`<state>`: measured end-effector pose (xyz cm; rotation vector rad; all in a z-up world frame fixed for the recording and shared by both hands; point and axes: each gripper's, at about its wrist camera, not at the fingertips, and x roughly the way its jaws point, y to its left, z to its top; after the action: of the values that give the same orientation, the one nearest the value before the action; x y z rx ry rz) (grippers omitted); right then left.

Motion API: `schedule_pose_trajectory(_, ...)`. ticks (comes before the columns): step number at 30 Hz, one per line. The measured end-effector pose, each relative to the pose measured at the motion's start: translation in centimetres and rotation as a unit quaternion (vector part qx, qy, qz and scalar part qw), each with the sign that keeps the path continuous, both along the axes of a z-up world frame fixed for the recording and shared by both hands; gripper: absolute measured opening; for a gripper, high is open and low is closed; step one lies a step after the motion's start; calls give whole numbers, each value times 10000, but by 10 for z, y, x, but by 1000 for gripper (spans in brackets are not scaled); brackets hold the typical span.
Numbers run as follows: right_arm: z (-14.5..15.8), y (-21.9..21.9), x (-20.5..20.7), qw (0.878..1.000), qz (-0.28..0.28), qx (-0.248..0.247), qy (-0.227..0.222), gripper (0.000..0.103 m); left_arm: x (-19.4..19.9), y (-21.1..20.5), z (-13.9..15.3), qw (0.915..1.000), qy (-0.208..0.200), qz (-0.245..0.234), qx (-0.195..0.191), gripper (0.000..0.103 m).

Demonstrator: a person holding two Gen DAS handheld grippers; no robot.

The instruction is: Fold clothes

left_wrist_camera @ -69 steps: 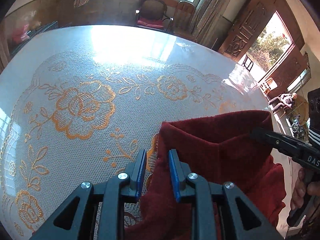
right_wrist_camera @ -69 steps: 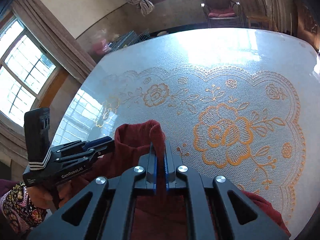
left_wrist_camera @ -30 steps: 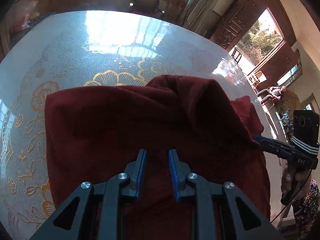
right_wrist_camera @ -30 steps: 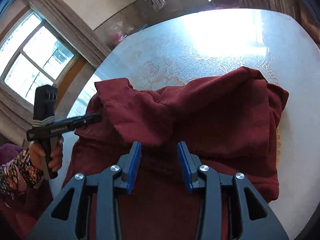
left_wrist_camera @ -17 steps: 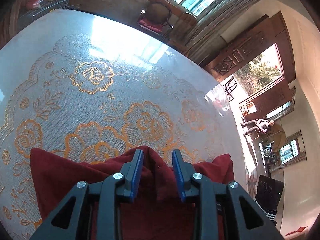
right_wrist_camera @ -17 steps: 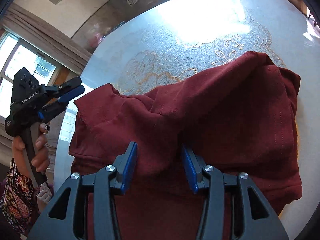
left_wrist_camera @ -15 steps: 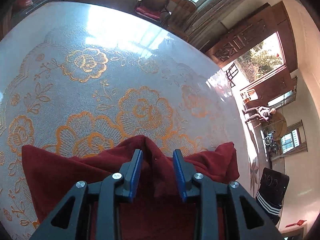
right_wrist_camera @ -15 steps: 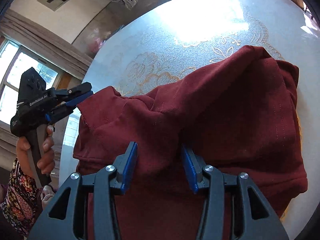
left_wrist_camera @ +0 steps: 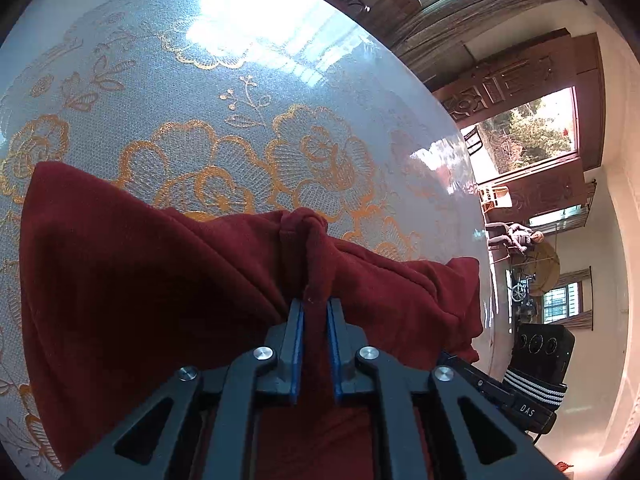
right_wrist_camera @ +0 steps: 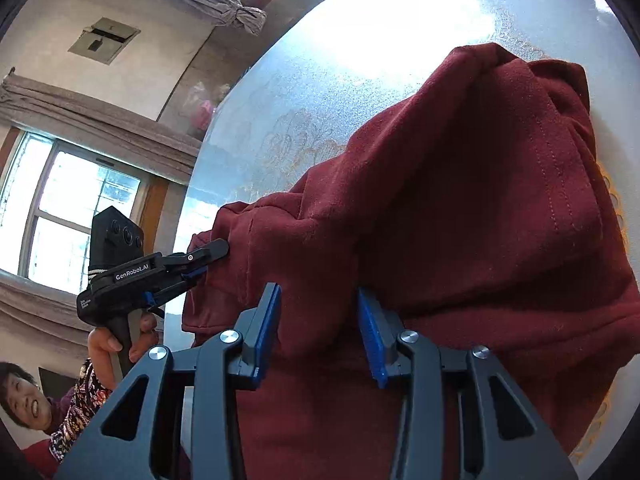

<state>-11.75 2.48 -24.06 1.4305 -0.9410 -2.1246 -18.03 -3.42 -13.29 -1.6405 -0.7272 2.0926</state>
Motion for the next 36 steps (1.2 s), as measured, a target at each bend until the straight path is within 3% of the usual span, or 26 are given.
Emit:
schedule_pose_trajectory(1,0,-3,-2,10000,65,49,-8,41,1,1,2,10000,39,13,11,6)
schedule_pose_trajectory(2,1,-6,-5,9998,145,147,-34,17,2,1,4,10000,78,26,22,5)
schedule_pose_trajectory(3,2,-9,-9,9994,233,236,-72,5,2,2,6,9999,118,38,33,4)
schedule_pose_trajectory(9,50,12,-20,9979,23,310,575,4,29,-1,48,9943,937,297,403,4)
schedule_pose_trajectory(13,10,2,-29,9951,386,911,40,4,38,12,6,9955,727,352,-488,4)
schedule_pose_trajectory(14,0,0,-31,9944,424,973,1,5,43,10,-3,9961,651,373,-463,5)
schedule_pose_trajectory(16,-5,2,-33,9961,314,817,127,4,50,7,0,9939,926,472,-364,5)
schedule_pose_trajectory(19,0,5,-30,9965,247,760,241,4,53,11,11,9894,1345,460,-312,5)
schedule_pose_trajectory(23,13,7,-26,9972,135,373,636,4,39,11,24,9830,1622,785,-345,5)
schedule_pose_trajectory(25,11,-2,-29,9963,215,607,565,5,30,15,14,9855,1379,617,-772,5)
schedule_pose_trajectory(27,-2,-8,-33,9926,391,1140,155,7,29,9,1,9914,1066,398,-650,6)
schedule_pose_trajectory(28,-3,-6,-31,9923,387,1161,171,7,33,5,-1,9926,1024,417,-498,8)
schedule_pose_trajectory(30,2,4,-23,9919,183,1250,166,23,47,-14,3,9914,1123,602,-303,13)
schedule_pose_trajectory(34,38,7,-3,9778,100,1848,984,28,52,-33,19,9790,1708,1011,-456,13)
schedule_pose_trajectory(36,48,-6,-11,9761,285,1739,1274,28,43,-32,26,9762,1832,1105,-356,13)
